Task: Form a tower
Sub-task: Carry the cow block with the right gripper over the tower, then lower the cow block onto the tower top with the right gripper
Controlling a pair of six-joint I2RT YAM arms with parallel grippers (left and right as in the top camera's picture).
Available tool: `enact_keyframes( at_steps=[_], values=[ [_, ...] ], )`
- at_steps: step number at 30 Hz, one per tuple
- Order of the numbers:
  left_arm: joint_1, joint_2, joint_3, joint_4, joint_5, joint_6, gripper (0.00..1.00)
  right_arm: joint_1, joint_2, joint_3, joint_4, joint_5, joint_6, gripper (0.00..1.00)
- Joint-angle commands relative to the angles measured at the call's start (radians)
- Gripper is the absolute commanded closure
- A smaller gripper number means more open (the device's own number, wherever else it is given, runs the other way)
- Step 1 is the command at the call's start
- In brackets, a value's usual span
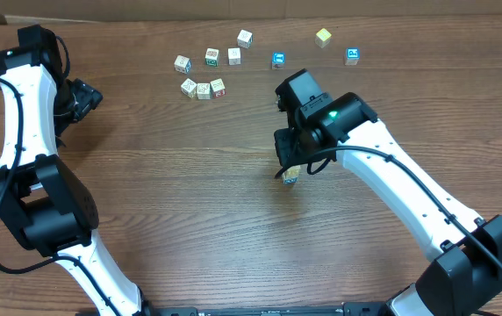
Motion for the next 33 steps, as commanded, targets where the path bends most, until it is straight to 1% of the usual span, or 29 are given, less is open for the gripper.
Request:
enact_keyframes(
  at_steps=[1, 9, 16, 19, 21, 33],
  values=[
    [-0.006, 0.003, 0.013, 0.001, -0.003, 0.008, 0.01, 0.013, 0.001, -0.013, 0.006, 0.069, 0.008, 0.83],
    [-0.006, 0.003, 0.013, 0.001, -0.003, 0.008, 0.0, 0.013, 0.001, -0.038, 0.024, 0.071, 0.008, 0.83],
    [-0.006, 0.003, 0.013, 0.001, -0.003, 0.008, 0.0, 0.013, 0.001, -0.094, 0.075, 0.071, 0.008, 0.83],
    [-0.006, 0.003, 0.013, 0.001, -0.003, 0.008, 0.0, 0.013, 0.001, -0.095, 0.08, 0.074, 0.003, 0.82],
    [-0.006, 0.003, 0.013, 0.001, -0.003, 0.008, 0.0, 0.013, 0.001, -0.095, 0.078, 0.099, 0.004, 0.79],
    [-0.006, 0.003, 0.013, 0.001, -0.003, 0.008, 0.0, 0.013, 0.001, -0.095, 0.081, 0.116, 0.004, 0.79]
  ],
)
